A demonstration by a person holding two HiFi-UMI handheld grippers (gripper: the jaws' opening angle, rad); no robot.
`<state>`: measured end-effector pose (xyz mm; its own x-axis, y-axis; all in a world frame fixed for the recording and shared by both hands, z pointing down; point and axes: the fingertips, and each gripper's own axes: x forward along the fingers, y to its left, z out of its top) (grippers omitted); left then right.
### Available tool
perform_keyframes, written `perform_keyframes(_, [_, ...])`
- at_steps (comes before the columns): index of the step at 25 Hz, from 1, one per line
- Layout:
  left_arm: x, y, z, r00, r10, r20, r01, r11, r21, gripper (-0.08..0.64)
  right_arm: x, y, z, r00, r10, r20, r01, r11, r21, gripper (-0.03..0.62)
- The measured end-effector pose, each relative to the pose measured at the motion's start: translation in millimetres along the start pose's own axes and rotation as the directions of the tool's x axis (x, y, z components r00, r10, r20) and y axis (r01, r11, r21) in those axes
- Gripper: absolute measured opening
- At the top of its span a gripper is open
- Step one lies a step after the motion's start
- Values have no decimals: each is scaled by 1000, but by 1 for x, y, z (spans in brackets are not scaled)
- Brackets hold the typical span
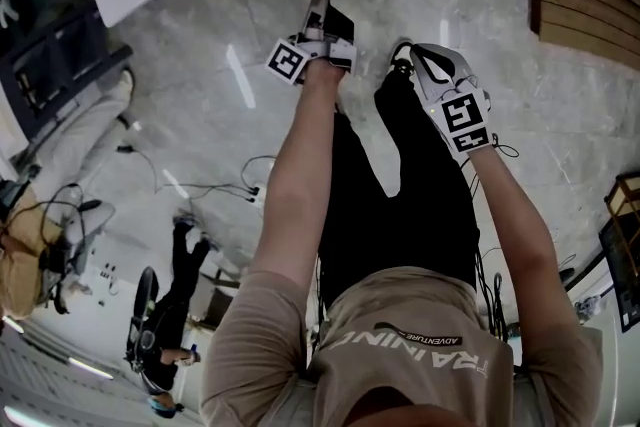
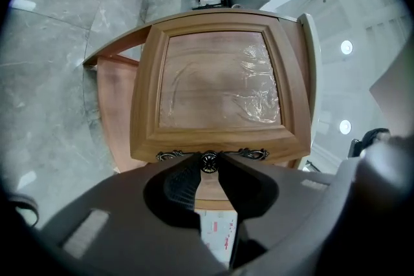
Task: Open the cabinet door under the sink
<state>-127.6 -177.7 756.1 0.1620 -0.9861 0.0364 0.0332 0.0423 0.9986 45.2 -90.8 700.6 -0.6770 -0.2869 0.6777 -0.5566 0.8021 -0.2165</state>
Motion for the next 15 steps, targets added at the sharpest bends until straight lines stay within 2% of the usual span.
perform_keyframes(6, [-23, 2, -4, 996, -1, -94, 0, 1000, -7, 100, 10, 41, 4, 999, 37, -3, -37, 999, -35, 2])
perform_keyframes(11, [-47, 4, 2, 993, -3, -121, 0, 1000, -21, 100, 19, 70, 10, 1000, 22, 9, -22, 999, -34, 2])
perform_keyframes(15, [-64, 4, 5, 984, 2, -178, -6, 1000, -25, 100, 21, 94, 8, 1000, -1, 8, 1, 1000, -15, 2])
